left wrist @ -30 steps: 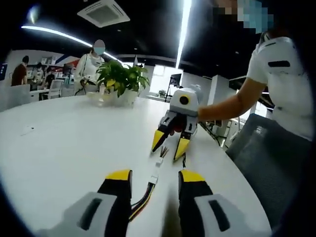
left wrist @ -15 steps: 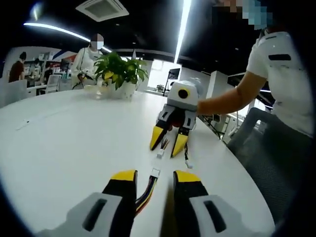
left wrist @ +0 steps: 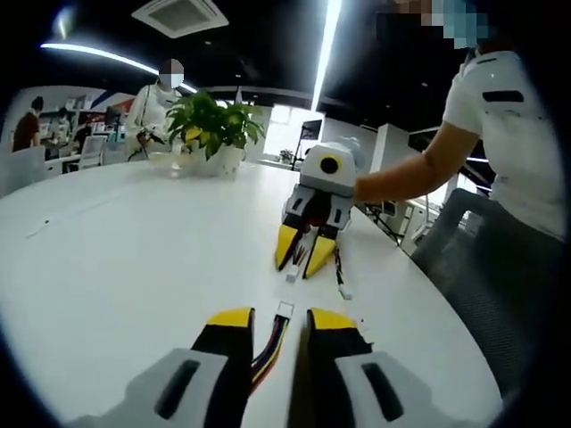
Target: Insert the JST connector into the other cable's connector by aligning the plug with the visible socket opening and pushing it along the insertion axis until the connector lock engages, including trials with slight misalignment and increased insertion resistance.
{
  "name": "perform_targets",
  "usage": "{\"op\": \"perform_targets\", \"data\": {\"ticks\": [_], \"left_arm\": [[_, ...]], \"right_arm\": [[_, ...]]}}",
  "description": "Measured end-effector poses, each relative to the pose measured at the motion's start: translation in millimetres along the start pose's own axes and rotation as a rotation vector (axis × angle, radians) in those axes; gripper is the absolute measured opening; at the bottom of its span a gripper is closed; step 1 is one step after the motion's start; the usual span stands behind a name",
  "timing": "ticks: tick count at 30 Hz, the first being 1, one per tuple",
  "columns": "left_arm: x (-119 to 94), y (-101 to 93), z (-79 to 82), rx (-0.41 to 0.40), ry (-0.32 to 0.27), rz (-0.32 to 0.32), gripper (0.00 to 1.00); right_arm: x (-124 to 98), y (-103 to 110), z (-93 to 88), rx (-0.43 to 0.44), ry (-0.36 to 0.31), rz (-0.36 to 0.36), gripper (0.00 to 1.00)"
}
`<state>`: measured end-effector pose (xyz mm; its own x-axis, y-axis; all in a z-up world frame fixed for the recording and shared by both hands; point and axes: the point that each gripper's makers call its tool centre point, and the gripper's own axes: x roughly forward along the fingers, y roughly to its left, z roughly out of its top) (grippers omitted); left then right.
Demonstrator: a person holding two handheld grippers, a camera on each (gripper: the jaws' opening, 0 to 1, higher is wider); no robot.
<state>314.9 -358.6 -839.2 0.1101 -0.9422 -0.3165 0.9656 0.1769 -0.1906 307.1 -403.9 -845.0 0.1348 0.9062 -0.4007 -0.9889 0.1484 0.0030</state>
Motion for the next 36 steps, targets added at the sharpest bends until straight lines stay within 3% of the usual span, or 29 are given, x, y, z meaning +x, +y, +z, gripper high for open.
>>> {"op": "perform_targets", "data": {"ticks": [5, 18, 31, 36], "left_arm": [[0.3, 4.2, -0.2, 0.011, 0.002, 0.009, 0.13], [1.4, 5.8, -3.7, 0.042, 0.014, 0.001, 0.02], [0.5, 1.4, 1.8, 0.059, -0.013, 0.012, 0.01], [-4.3, 2.3, 0.3, 0.062, -0.006, 0.025, 0.01]], "right_arm": [[1.6, 1.8, -0.1, -0.012, -0.003, 0.011, 0.05], [2.6, 2.2, -0.1, -0.018, -0.022, 0.031, 0.05], [3.2, 4.1, 0.1, -0.018, -0.008, 0.046, 0.04], [2.7, 5.4, 8.1, -0.018, -0.018, 0.052, 0.04]]}}
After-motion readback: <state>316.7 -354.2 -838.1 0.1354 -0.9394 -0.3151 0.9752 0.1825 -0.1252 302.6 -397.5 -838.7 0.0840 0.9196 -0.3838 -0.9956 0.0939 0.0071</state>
